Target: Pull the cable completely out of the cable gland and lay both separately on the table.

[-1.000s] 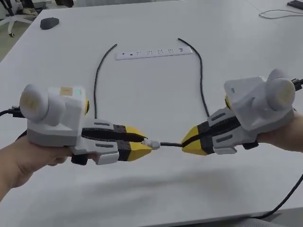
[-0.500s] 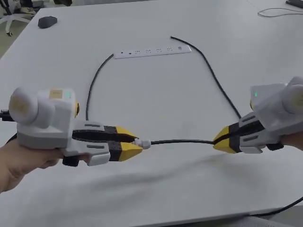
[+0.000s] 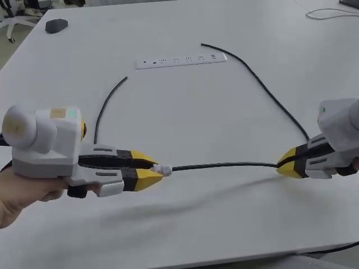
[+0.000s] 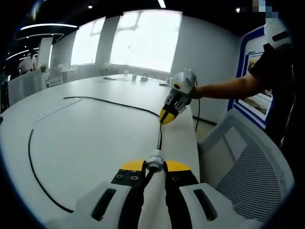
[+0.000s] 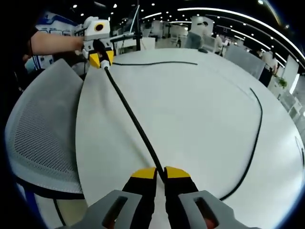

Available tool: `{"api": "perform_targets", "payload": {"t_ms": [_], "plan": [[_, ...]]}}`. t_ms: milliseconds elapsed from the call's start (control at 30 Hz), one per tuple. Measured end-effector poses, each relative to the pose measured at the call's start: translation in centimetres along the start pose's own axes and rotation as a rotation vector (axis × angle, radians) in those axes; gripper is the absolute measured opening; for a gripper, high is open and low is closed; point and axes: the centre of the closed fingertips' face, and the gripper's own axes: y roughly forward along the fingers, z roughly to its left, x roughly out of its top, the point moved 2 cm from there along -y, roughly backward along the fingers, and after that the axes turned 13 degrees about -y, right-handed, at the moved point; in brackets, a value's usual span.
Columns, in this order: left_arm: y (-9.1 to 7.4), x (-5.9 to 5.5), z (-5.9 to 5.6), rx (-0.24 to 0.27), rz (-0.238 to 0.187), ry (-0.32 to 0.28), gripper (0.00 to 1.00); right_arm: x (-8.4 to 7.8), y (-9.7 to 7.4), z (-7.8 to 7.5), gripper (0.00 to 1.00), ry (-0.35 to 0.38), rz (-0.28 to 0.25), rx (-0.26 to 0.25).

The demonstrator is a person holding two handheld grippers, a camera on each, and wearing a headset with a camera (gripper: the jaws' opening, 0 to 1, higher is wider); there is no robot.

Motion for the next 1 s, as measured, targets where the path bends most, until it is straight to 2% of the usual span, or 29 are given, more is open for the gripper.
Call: {"api": "perform_targets", "payload": {"t_ms": [100, 167, 200, 267, 333, 367, 400, 467, 567, 700, 800, 867, 1000], "plan": [[-0.1, 0.0, 0.0, 0.0, 0.003, 0.003, 0.15, 0.1, -0.1, 0.3, 0.02, -0.006, 0.001, 0.013], [-0.2, 0.0, 0.1, 0.002, 0.0, 0.0, 0.15, 0.3, -0.2, 0.5, 0.04, 0.046, -0.01, 0.039], [-0.3, 0.0, 0.1, 0.002, 0.002, 0.003, 0.15, 0.4, -0.3, 0.5, 0.06, 0.048, -0.014, 0.04], [-0.3, 0.0, 0.1, 0.001, 0.003, 0.003, 0.15, 1.3, -0.4, 0.3, 0.17, 0.053, -0.04, 0.027], [-0.3, 0.2, 0.0, -0.005, -0.006, 0.005, 0.15, 2.7, -0.4, 0.3, 0.21, 0.053, -0.074, 0.02], [-0.3, 0.4, 0.0, -0.002, -0.012, 0.005, 0.15, 4.3, -0.4, 0.5, 0.23, 0.011, -0.124, 0.032], [-0.3, 0.6, 0.2, 0.005, -0.023, 0.005, 0.15, 5.2, -0.5, 0.9, 0.22, 0.017, -0.142, 0.051], [-0.2, 0.6, 0.2, 0.004, -0.024, -0.003, 0.15, 7.0, -0.4, 1.2, 0.21, 0.005, -0.176, 0.058], [0.1, 0.5, -0.1, -0.007, -0.012, 0.01, 0.15, 10.5, 0.1, 2.4, 0.21, -0.031, -0.226, 0.103], [0.4, 0.6, -0.3, -0.013, -0.011, 0.017, 0.15, 14.0, 1.2, 4.0, 0.19, -0.097, -0.261, 0.152], [0.6, 0.9, -0.6, -0.022, -0.007, 0.031, 0.15, 16.0, 2.1, 5.1, 0.18, -0.146, -0.289, 0.168], [0.7, 1.0, -0.7, -0.027, -0.006, 0.031, 0.15, 16.7, 2.7, 5.9, 0.16, -0.154, -0.289, 0.203], [0.7, 1.2, -0.7, -0.031, -0.005, 0.038, 0.15, 17.1, 3.8, 6.4, 0.13, -0.184, -0.276, 0.22]]}}
